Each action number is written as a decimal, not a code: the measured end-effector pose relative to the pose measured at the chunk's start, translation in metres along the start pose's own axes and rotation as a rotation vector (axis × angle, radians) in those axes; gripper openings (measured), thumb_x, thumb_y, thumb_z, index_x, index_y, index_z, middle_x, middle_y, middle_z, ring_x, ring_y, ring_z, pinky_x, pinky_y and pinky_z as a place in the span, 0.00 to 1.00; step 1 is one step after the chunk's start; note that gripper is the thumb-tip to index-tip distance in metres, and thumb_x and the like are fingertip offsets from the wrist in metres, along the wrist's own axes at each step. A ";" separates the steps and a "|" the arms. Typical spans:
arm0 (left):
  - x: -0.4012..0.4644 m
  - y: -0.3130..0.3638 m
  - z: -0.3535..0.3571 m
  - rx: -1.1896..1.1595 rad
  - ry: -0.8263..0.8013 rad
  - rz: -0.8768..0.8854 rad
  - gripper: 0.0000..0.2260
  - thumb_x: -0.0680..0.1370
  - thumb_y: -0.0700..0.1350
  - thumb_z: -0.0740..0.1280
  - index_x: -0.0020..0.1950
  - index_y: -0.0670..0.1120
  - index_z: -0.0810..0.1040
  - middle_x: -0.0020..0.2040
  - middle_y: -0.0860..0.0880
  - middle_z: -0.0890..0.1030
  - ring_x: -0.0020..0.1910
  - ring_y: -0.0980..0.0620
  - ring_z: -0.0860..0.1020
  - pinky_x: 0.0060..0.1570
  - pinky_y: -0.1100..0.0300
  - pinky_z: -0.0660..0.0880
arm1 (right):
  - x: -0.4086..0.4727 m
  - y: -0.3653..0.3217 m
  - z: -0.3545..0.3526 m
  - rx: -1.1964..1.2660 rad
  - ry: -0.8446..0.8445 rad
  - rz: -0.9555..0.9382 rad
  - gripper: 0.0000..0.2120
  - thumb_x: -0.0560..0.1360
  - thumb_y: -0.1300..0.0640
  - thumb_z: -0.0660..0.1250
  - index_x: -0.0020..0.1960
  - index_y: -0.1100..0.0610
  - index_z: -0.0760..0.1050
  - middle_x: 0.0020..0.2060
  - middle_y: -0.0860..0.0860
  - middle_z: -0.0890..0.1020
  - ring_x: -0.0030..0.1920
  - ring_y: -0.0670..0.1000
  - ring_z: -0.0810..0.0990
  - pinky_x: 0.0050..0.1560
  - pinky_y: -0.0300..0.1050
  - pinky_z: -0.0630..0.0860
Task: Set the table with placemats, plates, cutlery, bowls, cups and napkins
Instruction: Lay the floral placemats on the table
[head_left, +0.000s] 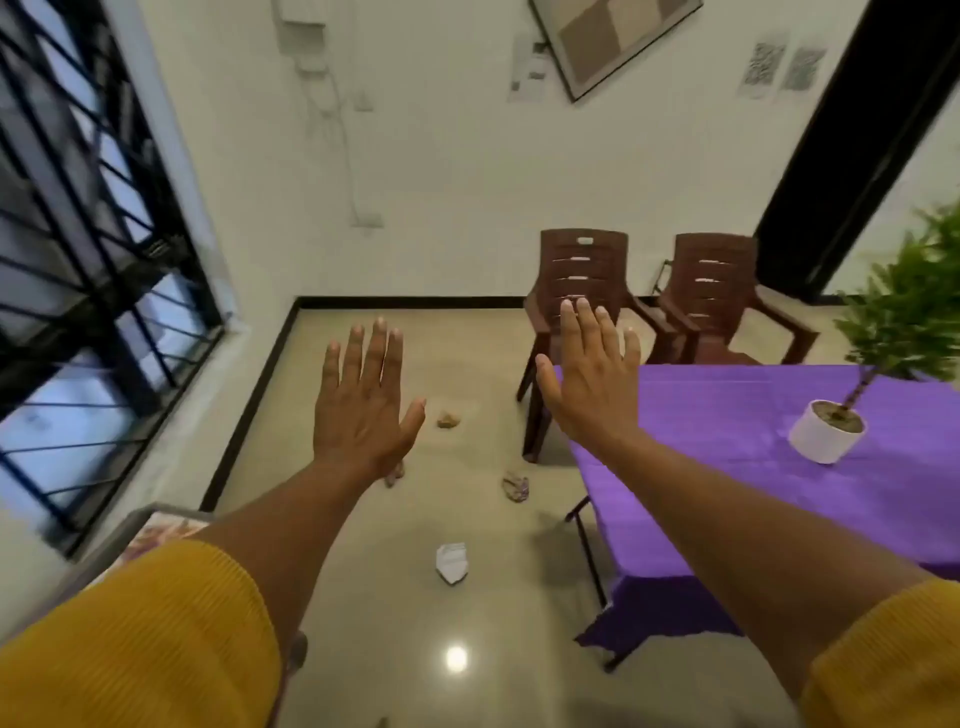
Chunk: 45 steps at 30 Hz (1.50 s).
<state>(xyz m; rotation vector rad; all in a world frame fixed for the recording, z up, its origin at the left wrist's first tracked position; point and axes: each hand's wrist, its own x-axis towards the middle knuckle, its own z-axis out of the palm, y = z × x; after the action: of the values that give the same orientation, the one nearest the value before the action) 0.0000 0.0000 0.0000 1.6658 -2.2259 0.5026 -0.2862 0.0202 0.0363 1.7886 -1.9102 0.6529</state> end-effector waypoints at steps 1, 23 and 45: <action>-0.010 -0.015 0.006 0.020 -0.040 -0.051 0.39 0.81 0.65 0.44 0.85 0.44 0.40 0.86 0.43 0.41 0.84 0.42 0.42 0.82 0.40 0.44 | -0.001 -0.018 0.008 0.023 -0.053 -0.013 0.35 0.80 0.40 0.55 0.82 0.56 0.57 0.80 0.55 0.64 0.80 0.59 0.60 0.78 0.65 0.55; -0.175 -0.254 0.094 0.085 -0.319 -0.540 0.39 0.80 0.63 0.52 0.85 0.40 0.53 0.84 0.38 0.54 0.83 0.36 0.54 0.81 0.39 0.48 | -0.002 -0.327 0.165 0.323 -0.426 -0.379 0.30 0.83 0.39 0.51 0.80 0.55 0.60 0.77 0.55 0.69 0.76 0.58 0.67 0.73 0.60 0.66; -0.276 -0.242 0.151 -0.197 -0.278 -1.777 0.32 0.85 0.57 0.60 0.82 0.40 0.58 0.80 0.37 0.66 0.78 0.37 0.66 0.77 0.42 0.64 | 0.013 -0.457 0.336 0.675 -1.180 -0.634 0.27 0.84 0.43 0.60 0.79 0.54 0.65 0.76 0.54 0.72 0.74 0.57 0.71 0.72 0.56 0.70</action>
<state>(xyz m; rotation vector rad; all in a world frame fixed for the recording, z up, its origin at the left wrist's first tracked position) 0.3014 0.1030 -0.2368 2.7227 -0.1829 -0.4218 0.1689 -0.2190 -0.2031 3.5327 -1.4876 -0.1057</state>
